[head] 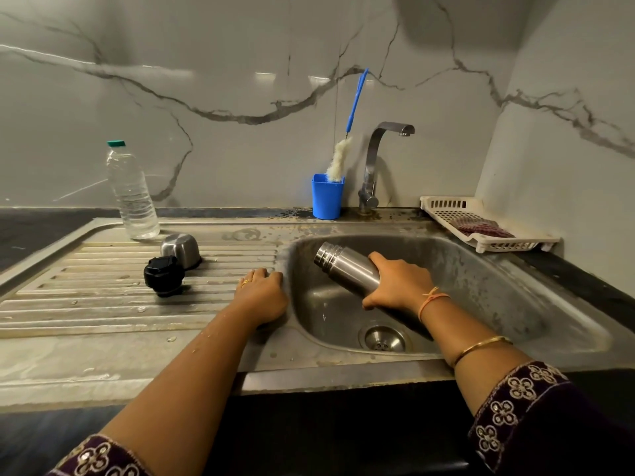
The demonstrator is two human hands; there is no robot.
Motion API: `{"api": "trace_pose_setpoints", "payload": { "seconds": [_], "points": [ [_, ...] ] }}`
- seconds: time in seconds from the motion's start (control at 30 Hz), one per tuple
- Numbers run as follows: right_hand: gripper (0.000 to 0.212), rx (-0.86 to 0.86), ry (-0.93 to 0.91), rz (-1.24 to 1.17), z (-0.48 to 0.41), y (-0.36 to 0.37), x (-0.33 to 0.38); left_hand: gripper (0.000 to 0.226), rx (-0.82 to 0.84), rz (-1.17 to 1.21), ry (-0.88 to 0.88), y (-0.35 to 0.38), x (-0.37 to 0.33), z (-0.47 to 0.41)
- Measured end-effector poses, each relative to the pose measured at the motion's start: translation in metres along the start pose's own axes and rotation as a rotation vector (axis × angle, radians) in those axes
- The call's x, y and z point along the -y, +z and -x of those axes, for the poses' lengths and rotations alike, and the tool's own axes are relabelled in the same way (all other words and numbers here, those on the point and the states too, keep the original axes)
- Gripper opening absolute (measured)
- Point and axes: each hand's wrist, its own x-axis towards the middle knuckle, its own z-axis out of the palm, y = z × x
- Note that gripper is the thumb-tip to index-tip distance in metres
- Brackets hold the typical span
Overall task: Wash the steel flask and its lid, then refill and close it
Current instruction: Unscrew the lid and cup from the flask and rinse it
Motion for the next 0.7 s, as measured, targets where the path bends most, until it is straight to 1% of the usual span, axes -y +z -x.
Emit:
{"api": "trace_pose_setpoints", "payload": {
  "seconds": [0.37,0.57,0.7],
  "points": [
    [0.072,0.012,-0.004,0.023,-0.0017,0.0023,-0.0005,0.048,0.006,0.009,0.000,0.0010,-0.0005,-0.0027],
    [0.071,-0.016,-0.007,0.042,-0.0011,0.0022,-0.0019,0.048,0.002,0.017,0.011,0.0014,0.0012,-0.0037],
    [0.075,-0.041,-0.020,0.070,0.0001,0.0010,-0.0022,0.048,0.003,0.029,0.009,0.0023,0.0044,-0.0074]
  ]
}}
